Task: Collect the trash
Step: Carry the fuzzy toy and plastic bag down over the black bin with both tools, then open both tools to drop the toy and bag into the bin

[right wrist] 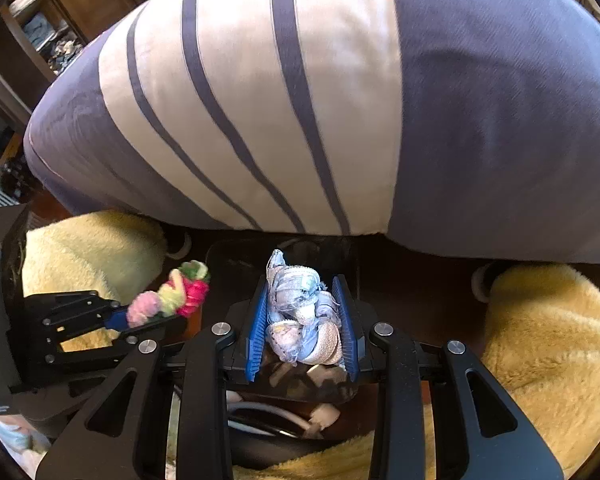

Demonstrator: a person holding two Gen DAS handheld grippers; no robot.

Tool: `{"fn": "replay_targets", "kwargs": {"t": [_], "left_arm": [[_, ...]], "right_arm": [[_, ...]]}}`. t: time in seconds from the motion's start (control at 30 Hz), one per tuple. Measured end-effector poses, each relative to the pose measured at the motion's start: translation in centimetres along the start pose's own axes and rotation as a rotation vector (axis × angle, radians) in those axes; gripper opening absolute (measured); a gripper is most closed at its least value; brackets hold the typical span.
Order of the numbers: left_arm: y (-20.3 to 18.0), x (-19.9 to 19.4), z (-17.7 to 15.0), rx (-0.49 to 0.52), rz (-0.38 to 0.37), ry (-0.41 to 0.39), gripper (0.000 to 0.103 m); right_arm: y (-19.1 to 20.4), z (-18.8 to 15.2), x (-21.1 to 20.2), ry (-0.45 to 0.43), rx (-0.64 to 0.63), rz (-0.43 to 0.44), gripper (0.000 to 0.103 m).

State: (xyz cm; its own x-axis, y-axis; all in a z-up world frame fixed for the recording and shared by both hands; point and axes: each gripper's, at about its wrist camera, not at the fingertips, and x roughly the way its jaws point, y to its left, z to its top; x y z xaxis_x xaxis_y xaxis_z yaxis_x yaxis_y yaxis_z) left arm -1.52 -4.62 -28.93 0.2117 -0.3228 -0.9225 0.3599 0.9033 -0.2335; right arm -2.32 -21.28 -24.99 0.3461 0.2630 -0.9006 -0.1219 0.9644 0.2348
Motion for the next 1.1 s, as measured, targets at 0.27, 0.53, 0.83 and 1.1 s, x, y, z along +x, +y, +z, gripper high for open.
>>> {"fn": "replay_targets", "kwargs": {"t": [0.27,0.53,0.83,1.1], "left_arm": [[0.2,0.4,0.2,-0.011,-0.008,0.009,0.017],[0.5,0.4,0.2,-0.024,-0.003,0.011,0.019],[0.7,0.0,0.3,-0.039,0.028,0.003,0.046],[1.0,-0.9,0.4,-0.039,0.073,-0.025,0.074]], "right_arm": [[0.8,-0.2,2.1,0.068,-0.012,0.020,0.032],[1.4,-0.2,2.8,0.079,-0.016,0.028,0.035],[0.7,0.1,2.1,0.058,0.016,0.017,0.049],[-0.1,0.3,1.3,0.034,0.035,-0.016,0.075]]}}
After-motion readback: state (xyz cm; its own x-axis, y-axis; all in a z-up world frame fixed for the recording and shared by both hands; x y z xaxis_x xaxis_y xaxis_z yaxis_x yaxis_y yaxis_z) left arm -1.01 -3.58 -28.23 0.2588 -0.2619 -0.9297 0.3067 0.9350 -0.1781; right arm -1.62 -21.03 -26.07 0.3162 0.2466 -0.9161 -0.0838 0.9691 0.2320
